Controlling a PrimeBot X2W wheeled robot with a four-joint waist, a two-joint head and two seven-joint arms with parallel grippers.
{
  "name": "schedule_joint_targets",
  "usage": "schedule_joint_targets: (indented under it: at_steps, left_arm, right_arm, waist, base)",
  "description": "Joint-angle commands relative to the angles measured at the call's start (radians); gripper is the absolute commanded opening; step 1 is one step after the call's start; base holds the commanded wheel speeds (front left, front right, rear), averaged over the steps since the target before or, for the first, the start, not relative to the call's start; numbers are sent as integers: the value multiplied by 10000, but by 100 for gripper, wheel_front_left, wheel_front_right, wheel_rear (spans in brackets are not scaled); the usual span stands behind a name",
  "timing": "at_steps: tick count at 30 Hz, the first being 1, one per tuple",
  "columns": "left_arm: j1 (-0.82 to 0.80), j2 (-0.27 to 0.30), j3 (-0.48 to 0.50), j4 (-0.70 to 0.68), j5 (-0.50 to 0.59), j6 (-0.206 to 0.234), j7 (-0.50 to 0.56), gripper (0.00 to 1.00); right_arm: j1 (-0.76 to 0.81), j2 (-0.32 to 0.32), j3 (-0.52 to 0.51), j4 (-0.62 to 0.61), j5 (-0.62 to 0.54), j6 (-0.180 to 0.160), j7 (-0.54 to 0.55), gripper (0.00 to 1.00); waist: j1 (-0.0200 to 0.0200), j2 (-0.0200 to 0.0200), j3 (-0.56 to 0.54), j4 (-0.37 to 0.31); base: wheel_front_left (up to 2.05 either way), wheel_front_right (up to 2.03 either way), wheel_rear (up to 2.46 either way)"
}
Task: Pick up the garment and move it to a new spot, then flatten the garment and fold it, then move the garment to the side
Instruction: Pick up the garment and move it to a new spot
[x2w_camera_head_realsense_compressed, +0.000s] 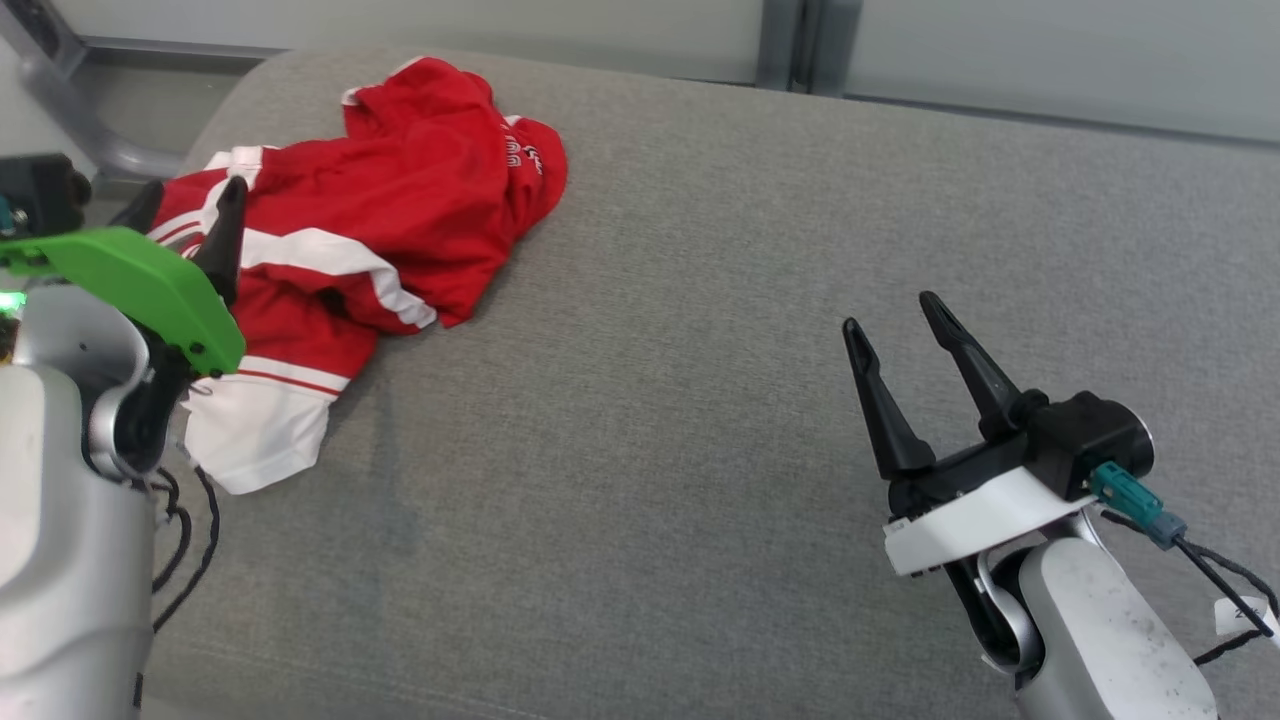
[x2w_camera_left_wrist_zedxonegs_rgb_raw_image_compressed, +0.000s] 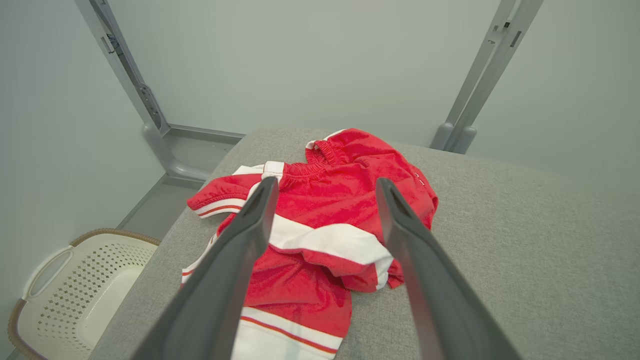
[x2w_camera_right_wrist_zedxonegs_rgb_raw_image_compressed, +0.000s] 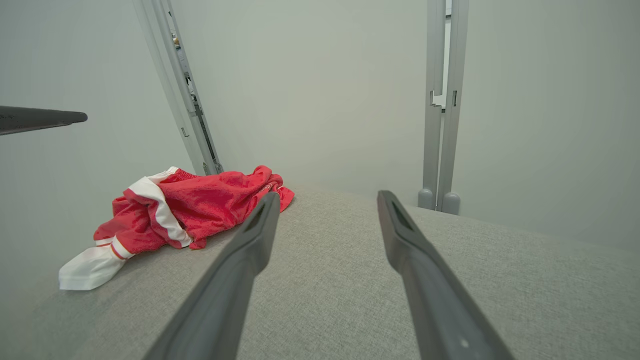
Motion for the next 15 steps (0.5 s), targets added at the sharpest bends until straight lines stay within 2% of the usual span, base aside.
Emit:
schedule_joint_targets:
  at_steps: [1, 10, 15]
  left_arm:
    - [-492, 174, -166, 156, -252, -23, 272, 100]
    - [-2192, 1297, -1682, 1890, -1493, -27, 2092, 100]
    - [-2591, 1729, -2380, 2640, -1965, -28, 2149, 100]
  right_arm:
    - [-269, -32, 15, -76, -72, 1, -28, 100]
    - [-839, 100, 28, -268, -126, 1, -28, 100]
    - [-977, 175, 65, -324, -155, 1, -30, 100]
  waist:
    - [0, 0, 929, -944]
    - [0, 0, 1910, -2342]
    - [0, 0, 2177, -2859]
  base:
    - [0, 0, 0]
    - [0, 0, 0]
    - [0, 0, 0]
